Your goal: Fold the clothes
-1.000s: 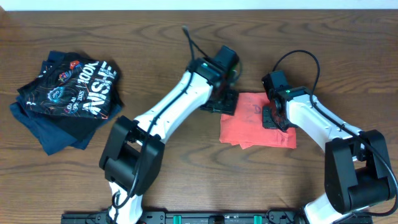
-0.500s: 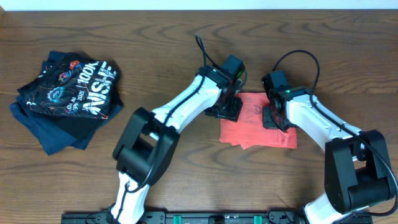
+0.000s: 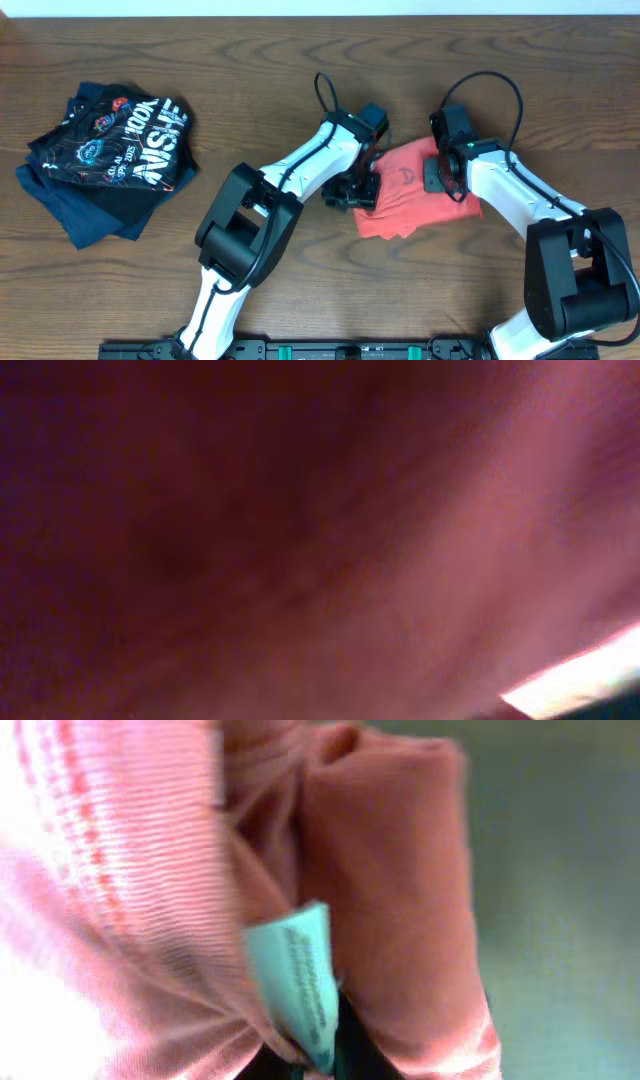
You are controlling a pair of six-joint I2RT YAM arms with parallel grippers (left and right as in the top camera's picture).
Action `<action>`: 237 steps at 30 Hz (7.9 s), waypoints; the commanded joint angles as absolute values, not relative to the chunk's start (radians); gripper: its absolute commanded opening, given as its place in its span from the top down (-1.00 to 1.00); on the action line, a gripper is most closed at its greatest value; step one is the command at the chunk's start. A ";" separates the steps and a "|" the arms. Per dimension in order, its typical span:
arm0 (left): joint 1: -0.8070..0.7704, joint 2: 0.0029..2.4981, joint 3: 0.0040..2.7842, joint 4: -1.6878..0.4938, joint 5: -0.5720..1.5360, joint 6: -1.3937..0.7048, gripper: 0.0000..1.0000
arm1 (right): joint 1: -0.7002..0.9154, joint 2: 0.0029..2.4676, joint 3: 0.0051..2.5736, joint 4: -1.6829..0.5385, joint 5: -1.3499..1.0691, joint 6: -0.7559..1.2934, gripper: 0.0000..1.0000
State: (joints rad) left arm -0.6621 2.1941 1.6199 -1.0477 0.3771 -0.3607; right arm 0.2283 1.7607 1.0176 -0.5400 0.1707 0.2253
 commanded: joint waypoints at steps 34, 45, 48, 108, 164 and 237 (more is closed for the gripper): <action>-0.566 2.073 1.586 -0.740 0.195 -0.307 -0.39 | 0.099 1.475 0.977 -0.797 0.032 0.303 0.09; -0.596 2.140 1.580 -0.944 0.280 -0.311 -0.18 | 0.098 1.627 0.876 -0.429 0.101 0.262 0.15; -0.624 2.140 1.563 -0.981 0.318 -0.311 -0.11 | 0.098 1.679 0.876 -0.393 0.101 0.262 0.16; -0.683 2.140 1.508 -0.802 0.437 -0.319 -0.31 | -0.024 1.753 0.877 -0.207 -0.147 0.290 -0.10; -0.519 2.369 1.511 -0.107 0.902 -0.182 -0.91 | -0.033 1.209 0.884 -0.824 -0.038 0.171 -0.99; 0.674 1.654 1.508 -0.602 0.353 -0.249 -0.96 | -0.034 1.209 0.884 -0.849 0.000 0.179 -0.99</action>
